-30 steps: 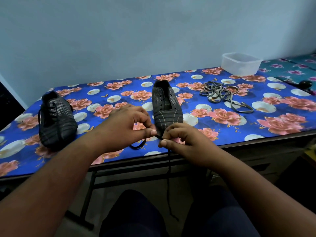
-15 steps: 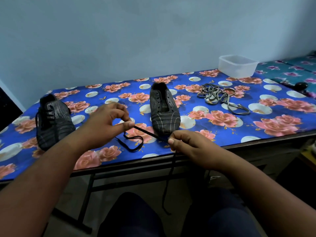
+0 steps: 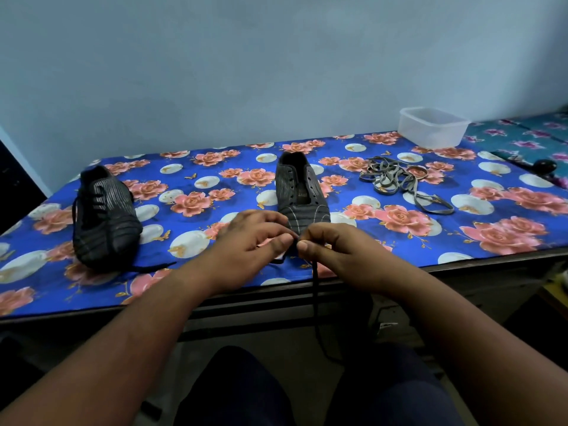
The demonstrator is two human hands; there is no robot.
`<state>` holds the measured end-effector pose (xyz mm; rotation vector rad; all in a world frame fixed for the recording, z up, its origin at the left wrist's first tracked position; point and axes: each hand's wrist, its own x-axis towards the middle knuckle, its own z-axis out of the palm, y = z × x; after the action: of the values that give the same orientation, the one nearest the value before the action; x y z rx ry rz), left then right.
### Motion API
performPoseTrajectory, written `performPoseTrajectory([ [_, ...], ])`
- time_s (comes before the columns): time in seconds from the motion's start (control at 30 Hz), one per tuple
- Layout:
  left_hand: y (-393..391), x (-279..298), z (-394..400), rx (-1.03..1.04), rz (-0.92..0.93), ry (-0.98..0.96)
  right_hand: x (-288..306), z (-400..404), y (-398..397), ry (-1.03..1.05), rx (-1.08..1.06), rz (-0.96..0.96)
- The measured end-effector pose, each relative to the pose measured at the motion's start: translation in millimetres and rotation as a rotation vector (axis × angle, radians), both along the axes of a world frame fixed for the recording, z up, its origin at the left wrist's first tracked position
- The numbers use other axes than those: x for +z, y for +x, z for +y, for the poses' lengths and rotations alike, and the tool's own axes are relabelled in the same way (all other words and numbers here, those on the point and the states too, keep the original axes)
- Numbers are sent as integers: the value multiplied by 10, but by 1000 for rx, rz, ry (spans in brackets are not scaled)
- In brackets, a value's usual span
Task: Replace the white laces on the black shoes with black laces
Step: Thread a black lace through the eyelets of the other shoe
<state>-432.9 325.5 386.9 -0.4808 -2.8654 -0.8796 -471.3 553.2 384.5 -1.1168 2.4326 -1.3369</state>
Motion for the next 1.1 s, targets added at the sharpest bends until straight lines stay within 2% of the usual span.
performPoseTrajectory([
  [0.1,-31,1,103,-95,-59,194,-1,9,-30,-66,16,-50],
  [0.23,-51,-30,28,-96,2,143,-39,98,-47,7,-1,-9],
  [0.37,-145,-84,-386,205,136,7,-55,262,-81,63,-39,-41],
  [0.5,-214,-115,-825,457,77,-127,-24,443,-117,45,-79,-79],
  [0.6,-216,-98,-715,540,55,-233,-64,400,-125,51,-91,-66],
  [0.67,-183,-62,-495,515,100,-215,-78,327,-113,19,-88,-60],
  [0.77,-64,9,-99,297,187,-147,-76,226,-100,17,-71,-13],
  [0.87,9,32,188,114,143,-42,-65,164,-97,35,-58,19],
  [0.97,9,32,277,83,70,36,-64,154,-106,29,-38,27],
  [1.1,13,8,257,62,27,-59,-89,160,-122,46,-46,90],
])
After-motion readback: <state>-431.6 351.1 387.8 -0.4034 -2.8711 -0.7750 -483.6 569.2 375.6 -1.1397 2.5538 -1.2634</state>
